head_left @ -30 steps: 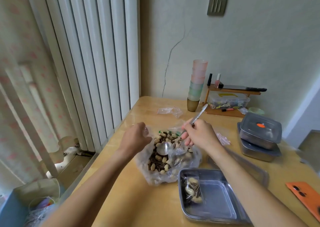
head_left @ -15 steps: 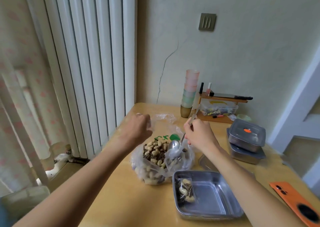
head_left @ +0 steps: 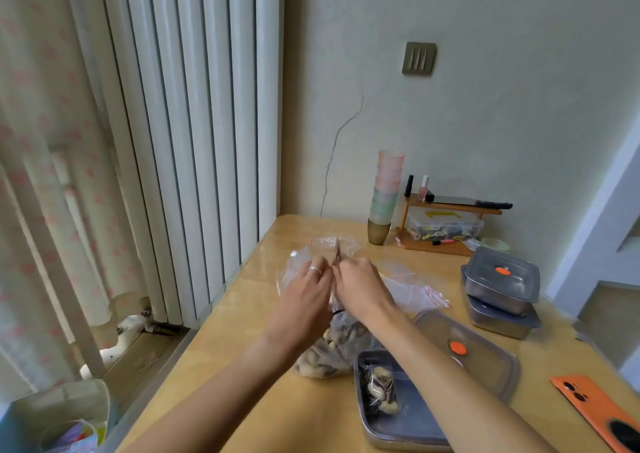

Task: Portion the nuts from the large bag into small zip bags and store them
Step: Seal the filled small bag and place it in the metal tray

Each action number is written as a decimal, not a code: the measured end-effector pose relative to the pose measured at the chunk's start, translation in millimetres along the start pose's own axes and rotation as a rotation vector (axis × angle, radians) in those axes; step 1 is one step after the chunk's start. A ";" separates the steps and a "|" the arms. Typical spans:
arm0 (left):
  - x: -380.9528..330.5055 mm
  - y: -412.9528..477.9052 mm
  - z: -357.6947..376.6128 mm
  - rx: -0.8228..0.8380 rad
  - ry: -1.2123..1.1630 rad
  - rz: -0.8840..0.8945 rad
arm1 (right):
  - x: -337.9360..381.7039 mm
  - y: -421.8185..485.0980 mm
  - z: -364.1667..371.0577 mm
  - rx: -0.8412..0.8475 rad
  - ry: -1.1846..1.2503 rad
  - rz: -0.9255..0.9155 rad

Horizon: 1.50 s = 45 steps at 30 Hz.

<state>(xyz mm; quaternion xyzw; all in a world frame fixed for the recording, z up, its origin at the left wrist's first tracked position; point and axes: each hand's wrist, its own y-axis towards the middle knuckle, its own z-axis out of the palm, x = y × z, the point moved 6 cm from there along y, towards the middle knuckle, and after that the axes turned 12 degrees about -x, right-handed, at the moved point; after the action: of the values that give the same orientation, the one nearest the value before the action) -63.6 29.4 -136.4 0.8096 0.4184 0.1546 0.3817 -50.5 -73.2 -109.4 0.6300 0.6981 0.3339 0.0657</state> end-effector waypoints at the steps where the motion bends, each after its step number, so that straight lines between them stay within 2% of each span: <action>1: 3.2 -2.3 7.9 0.115 -0.061 -0.114 | -4.0 0.1 -1.2 -0.010 0.009 0.024; 3: 16.7 -11.9 25.0 0.297 -0.052 -0.268 | -17.1 -0.5 -2.7 -0.029 0.061 0.100; 5: 24.2 -23.5 30.9 0.416 0.064 -0.310 | -29.3 -2.1 -2.9 -0.036 0.120 0.154; 7: 29.3 -33.3 30.6 0.463 0.193 -0.327 | -33.1 -5.8 -0.4 -0.024 0.148 0.145; 9: 36.4 -40.2 32.1 0.456 0.238 -0.380 | -29.9 -10.2 2.9 -0.019 0.160 0.104; 14: 53.5 -44.8 36.5 0.378 0.128 -0.588 | -8.6 -15.6 -0.7 -0.007 0.026 -0.036; 18: 59.5 -46.7 36.3 0.290 0.064 -0.660 | 0.0 -21.6 9.6 0.014 -0.027 -0.059; 22: 65.1 -48.4 41.0 0.270 -0.008 -0.704 | 10.0 -22.8 16.9 0.019 -0.016 -0.037; 25: 70.2 -51.3 44.3 0.281 -0.079 -0.738 | 1.9 -23.5 16.7 0.007 0.097 0.087; 29: 74.8 -54.3 50.9 0.296 -0.173 -0.769 | -33.4 -23.8 22.2 -0.022 0.359 0.422; 33: 64.8 -48.6 55.4 0.290 -0.244 -0.659 | -69.0 -32.6 33.2 -0.015 0.704 0.749; 36: 62.7 -45.4 55.2 0.290 -0.257 -0.634 | -78.8 -39.7 38.5 -0.013 0.914 0.922; 39: 69.5 -47.3 53.0 0.328 -0.221 -0.661 | -79.5 -43.9 38.8 -0.033 1.025 1.021; 42: 79.3 -51.9 47.0 0.354 -0.157 -0.701 | -81.0 -43.3 38.0 -0.055 1.001 1.046; 45: 83.8 -50.4 43.0 0.293 -0.148 -0.684 | -82.9 -40.0 32.8 -0.067 0.950 1.049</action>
<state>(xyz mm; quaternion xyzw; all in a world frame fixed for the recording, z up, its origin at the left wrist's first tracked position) -16.9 93.1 -208.3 0.6779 0.6535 -0.1022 0.3207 -50.8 -136.5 -183.8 0.6671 0.2449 0.5814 -0.3962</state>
